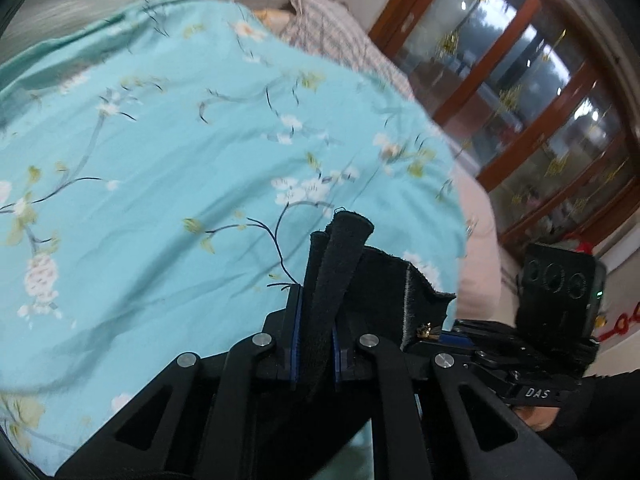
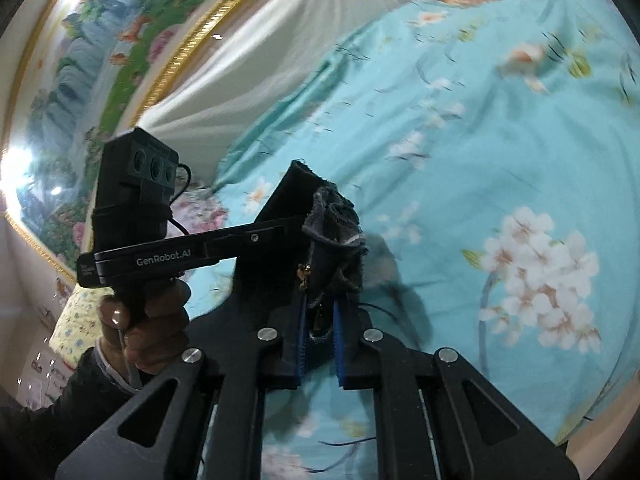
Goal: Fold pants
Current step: 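Lift the cuff with both tools and fold it over the pants, then open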
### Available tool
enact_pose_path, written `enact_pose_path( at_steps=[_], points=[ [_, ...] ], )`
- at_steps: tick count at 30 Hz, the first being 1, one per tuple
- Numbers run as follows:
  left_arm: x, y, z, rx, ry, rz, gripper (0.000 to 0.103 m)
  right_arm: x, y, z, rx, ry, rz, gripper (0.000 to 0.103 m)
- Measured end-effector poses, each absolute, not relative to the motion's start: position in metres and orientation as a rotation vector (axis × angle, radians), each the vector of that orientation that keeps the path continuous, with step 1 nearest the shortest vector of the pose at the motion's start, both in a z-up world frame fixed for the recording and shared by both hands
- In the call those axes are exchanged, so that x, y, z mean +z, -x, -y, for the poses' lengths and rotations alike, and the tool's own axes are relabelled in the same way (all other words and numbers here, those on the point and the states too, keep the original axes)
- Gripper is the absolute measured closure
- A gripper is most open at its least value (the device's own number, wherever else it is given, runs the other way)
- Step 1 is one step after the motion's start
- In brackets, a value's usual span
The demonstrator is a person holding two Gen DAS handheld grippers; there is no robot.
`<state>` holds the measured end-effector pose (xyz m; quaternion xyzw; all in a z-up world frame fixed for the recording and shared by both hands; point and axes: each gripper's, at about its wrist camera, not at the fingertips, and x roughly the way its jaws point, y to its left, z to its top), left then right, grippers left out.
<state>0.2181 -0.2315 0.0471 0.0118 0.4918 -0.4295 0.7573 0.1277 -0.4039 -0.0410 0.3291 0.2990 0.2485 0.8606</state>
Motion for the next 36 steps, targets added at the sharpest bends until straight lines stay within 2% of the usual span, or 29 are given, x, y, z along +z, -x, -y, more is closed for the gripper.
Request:
enact_pose_path(
  at_steps=[8,16,28,36],
  points=[
    [0.084,-0.194,0.170,-0.903,0.067,-0.977,0.093,-0.002,-0.121,0.367,0.716,-0.649,-0.569,0.091],
    [0.090,-0.174,0.094,-0.831,0.163,-0.930,0.093,0.013,-0.123,0.306,0.881,-0.569,-0.591,0.091],
    [0.041,-0.163,0.004,-0.665,0.299,-0.964,0.095,-0.008,-0.138,0.223,0.998,-0.480,-0.706,0.091],
    [0.000,-0.154,-0.026,-0.589,0.365,-1.018,0.096,-0.035,-0.146,0.189,1.021,-0.421,-0.806,0.091]
  ],
)
